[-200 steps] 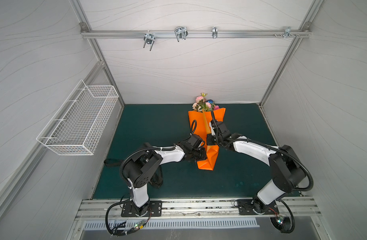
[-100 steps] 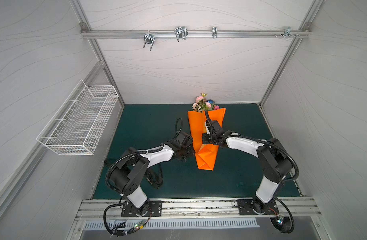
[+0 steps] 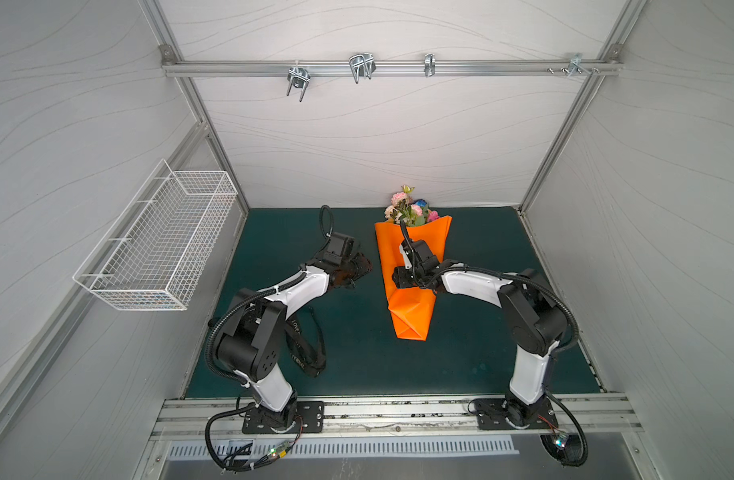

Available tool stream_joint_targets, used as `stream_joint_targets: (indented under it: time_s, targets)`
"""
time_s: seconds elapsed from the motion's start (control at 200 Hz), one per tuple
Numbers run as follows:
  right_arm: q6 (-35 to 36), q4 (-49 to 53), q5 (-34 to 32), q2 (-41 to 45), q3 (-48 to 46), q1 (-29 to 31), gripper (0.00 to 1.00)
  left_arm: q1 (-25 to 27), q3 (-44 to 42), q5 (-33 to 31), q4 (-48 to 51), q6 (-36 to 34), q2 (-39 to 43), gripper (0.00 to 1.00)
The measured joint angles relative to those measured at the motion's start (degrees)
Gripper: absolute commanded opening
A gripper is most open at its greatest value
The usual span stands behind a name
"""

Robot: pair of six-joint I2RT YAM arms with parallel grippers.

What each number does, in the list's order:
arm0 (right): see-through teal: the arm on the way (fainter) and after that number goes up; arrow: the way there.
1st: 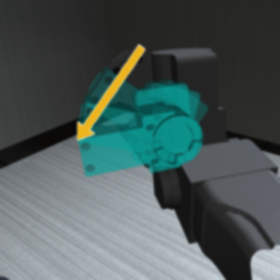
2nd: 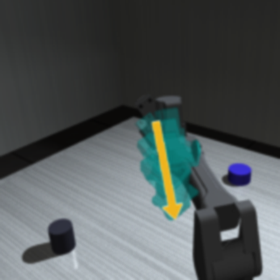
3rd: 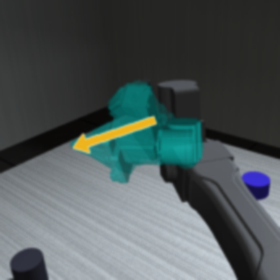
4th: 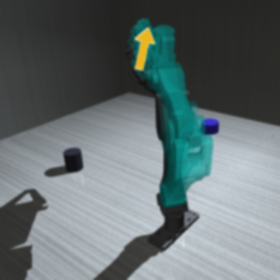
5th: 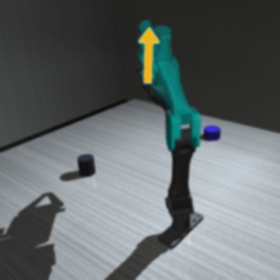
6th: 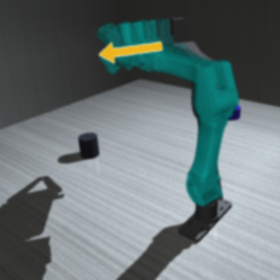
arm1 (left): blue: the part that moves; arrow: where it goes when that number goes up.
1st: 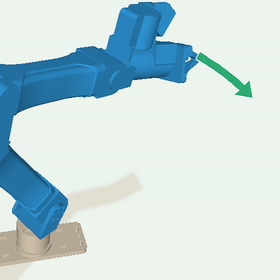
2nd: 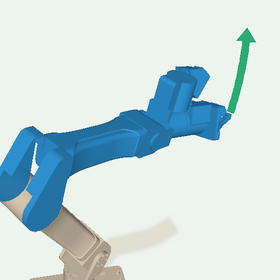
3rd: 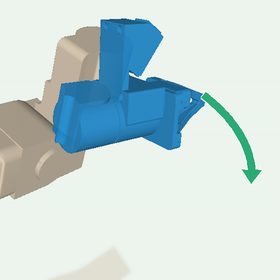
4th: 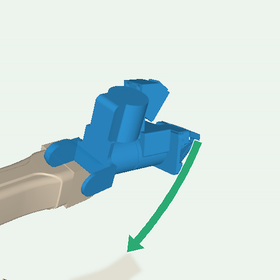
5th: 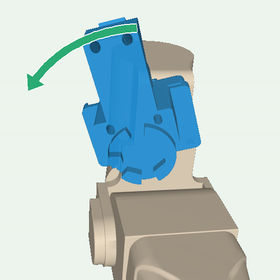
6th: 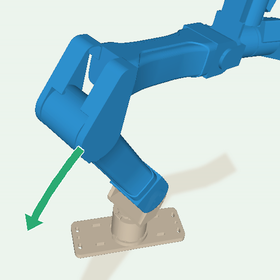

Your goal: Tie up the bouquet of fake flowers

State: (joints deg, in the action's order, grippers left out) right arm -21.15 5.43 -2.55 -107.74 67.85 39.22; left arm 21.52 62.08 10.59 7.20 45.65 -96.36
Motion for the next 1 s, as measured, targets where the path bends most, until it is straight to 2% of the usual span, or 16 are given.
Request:
stream_joint_targets:
  time_s: [0.115, 0.295, 0.51, 0.675, 1.0]
  targets:
    - [0.8, -1.6, 1.4, 0.0, -0.3, 0.0, 0.67, -0.7, 4.1, 1.2, -0.3, 0.1, -2.9, 0.78]
    - [1.6, -2.8, 3.0, -0.1, -0.5, 0.1, 0.68, -0.9, 11.2, 2.9, -0.1, -0.1, -9.0, 0.79]
    - [1.7, -3.5, 3.3, -0.5, -0.5, 0.1, 0.68, -1.1, 19.4, 8.0, -0.2, -0.5, -18.0, 0.6]
    - [1.7, -3.9, 3.5, -1.3, -0.7, 0.1, 0.68, -1.1, 22.2, 12.5, -0.3, -0.4, -23.1, 0.56]
    - [0.8, -7.8, 5.5, -1.1, -5.2, -1.0, 0.67, 1.1, 26.1, 19.0, -2.6, -0.2, -27.3, 0.53]
